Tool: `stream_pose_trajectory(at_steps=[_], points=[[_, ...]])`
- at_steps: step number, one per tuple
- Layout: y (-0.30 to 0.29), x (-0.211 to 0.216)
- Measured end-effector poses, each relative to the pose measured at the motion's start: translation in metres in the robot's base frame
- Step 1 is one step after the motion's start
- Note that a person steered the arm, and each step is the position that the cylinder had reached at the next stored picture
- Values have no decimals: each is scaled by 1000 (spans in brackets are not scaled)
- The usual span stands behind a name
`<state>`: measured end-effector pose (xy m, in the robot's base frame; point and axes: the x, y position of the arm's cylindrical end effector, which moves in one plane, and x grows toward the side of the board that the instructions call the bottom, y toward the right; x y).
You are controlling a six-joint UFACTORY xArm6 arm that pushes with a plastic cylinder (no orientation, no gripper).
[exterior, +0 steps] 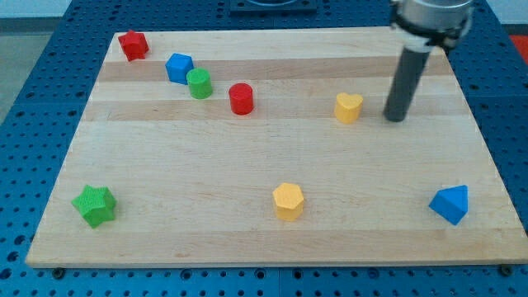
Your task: Move the yellow heart slightly to the left
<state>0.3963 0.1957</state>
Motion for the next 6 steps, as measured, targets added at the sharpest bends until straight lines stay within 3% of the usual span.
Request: stream_pose_trajectory(at_steps=[1,3,4,5,6], points=[[-3,-25],[-91,29],[-106,38],[-48,1],[-31,-43]])
